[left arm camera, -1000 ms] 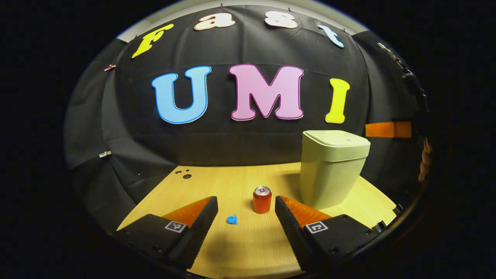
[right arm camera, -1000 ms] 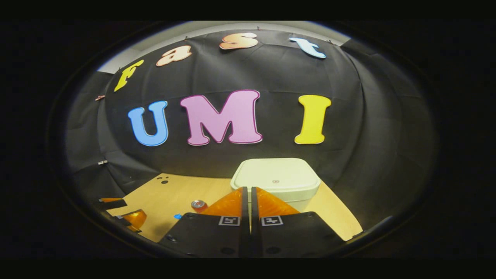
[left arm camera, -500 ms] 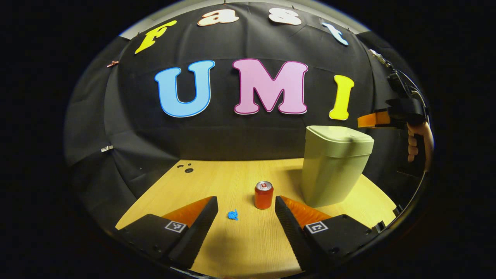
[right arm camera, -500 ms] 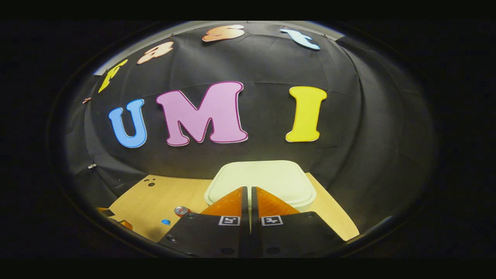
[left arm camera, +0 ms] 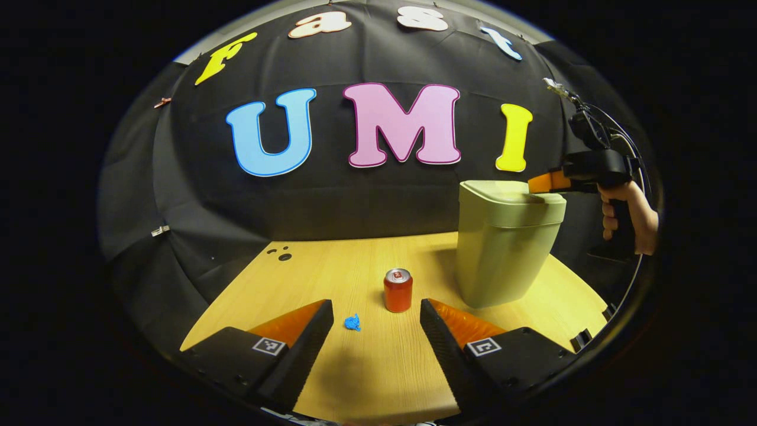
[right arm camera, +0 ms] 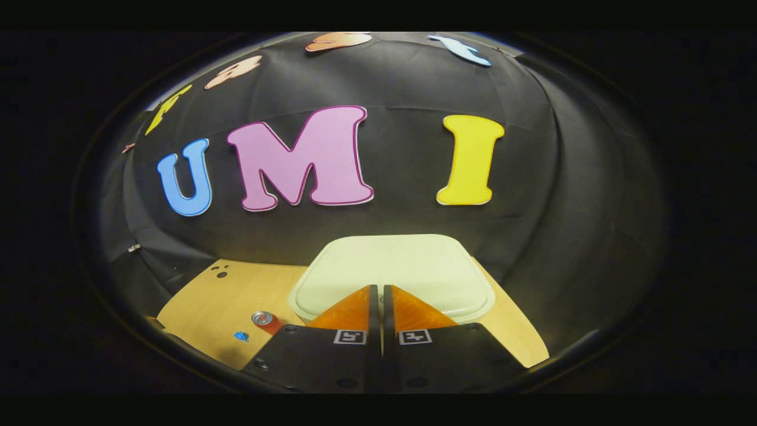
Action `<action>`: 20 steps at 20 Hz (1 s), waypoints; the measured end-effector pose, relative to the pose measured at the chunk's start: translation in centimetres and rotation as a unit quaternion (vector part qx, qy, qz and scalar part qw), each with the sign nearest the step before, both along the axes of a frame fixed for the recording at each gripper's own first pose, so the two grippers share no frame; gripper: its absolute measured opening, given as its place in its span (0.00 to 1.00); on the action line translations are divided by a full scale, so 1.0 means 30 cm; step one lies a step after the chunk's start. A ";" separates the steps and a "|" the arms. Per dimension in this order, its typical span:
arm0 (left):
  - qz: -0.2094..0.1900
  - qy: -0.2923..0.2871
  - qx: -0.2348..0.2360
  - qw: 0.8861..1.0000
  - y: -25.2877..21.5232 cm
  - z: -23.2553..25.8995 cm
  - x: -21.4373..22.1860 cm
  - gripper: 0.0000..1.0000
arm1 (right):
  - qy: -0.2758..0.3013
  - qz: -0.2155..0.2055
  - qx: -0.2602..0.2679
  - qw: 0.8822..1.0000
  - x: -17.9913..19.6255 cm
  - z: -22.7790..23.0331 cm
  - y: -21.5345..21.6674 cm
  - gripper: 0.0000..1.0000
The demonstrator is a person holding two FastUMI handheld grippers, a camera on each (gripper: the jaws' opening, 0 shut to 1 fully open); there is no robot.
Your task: Press the lid of the desktop garbage bin to open it, pick up the crumpled paper on the desktop and throw it into the bin, then pick up the pop can on the desktop and drop it into the bin, and finally close the garbage bin lid.
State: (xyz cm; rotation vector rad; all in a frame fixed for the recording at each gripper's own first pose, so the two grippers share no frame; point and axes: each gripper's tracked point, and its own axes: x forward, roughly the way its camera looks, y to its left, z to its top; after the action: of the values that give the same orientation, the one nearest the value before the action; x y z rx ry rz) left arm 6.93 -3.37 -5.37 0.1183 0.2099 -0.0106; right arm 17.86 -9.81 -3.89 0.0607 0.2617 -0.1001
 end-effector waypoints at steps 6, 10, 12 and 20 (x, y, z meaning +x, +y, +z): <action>0.009 0.009 -0.001 1.000 0.017 -0.024 0.006 0.95 | -0.006 0.006 -0.014 1.000 0.010 -0.003 0.002 0.05; 0.011 0.013 -0.005 1.000 0.020 -0.037 0.011 0.95 | 0.002 0.004 -0.014 1.000 0.006 -0.016 0.001 0.05; 0.011 0.012 -0.005 1.000 0.024 -0.038 0.017 0.95 | -0.004 0.015 -0.023 1.000 0.006 -0.011 0.005 0.00; 0.006 -0.007 -0.003 1.000 0.033 0.002 0.015 0.95 | -0.036 -0.009 -0.002 0.999 -0.049 0.071 0.008 0.05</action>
State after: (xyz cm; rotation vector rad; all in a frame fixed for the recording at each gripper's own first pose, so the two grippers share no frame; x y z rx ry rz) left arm 7.39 -2.37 -5.31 0.1119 0.1968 0.0012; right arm 16.40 -9.56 -1.75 0.0632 0.1898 -0.1168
